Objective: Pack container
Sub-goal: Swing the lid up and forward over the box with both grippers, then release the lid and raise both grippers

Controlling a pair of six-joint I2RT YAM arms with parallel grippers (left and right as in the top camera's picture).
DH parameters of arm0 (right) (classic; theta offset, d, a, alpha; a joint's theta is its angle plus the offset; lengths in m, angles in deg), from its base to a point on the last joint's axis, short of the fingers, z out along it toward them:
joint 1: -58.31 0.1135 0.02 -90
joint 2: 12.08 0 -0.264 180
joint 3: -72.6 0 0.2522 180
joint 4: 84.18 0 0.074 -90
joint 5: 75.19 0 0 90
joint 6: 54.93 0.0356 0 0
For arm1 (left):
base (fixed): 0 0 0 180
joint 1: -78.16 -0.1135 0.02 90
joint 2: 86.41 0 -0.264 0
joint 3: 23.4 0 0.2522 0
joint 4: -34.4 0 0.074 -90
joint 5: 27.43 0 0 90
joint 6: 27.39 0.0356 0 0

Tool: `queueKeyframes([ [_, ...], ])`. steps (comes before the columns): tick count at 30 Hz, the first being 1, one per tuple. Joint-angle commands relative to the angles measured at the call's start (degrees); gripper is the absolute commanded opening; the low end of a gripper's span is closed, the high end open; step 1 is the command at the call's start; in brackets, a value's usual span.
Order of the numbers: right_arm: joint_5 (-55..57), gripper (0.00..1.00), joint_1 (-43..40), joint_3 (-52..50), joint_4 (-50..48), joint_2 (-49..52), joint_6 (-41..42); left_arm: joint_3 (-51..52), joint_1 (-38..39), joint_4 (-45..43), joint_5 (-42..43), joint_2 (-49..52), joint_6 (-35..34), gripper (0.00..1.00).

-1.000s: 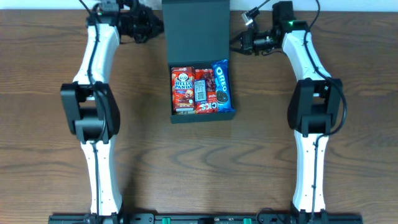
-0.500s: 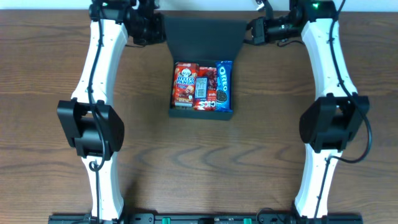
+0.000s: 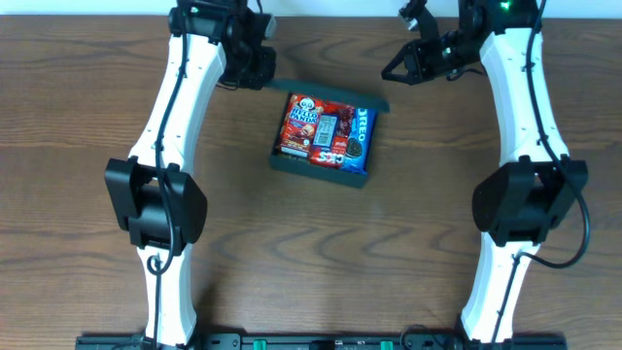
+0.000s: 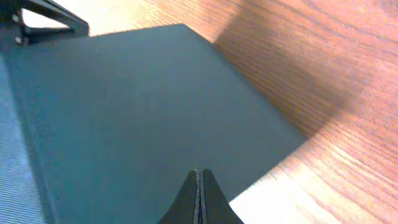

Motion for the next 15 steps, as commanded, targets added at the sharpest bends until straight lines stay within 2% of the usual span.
queueKeyframes([
  [1, 1.6, 0.01, 0.4, 0.1, 1.4, -2.0, -2.5, -0.5, 0.3, 0.0, -5.4, -3.9, 0.8, 0.06],
  [9, 4.1, 0.01, 0.7, 0.1, 4.3, -2.0, -3.1, -0.5, 0.2, -1.5, -15.0, -7.4, -0.3, 0.06],
  [12, 4.5, 0.01, 0.7, 0.1, 4.4, -2.0, -3.0, -0.5, 0.2, -1.7, -14.7, -7.6, -0.3, 0.06],
  [15, 10.4, 0.01, 0.7, 0.1, 3.9, -2.0, 1.9, -0.4, 0.6, -1.7, -12.8, -7.5, -0.3, 0.06],
])
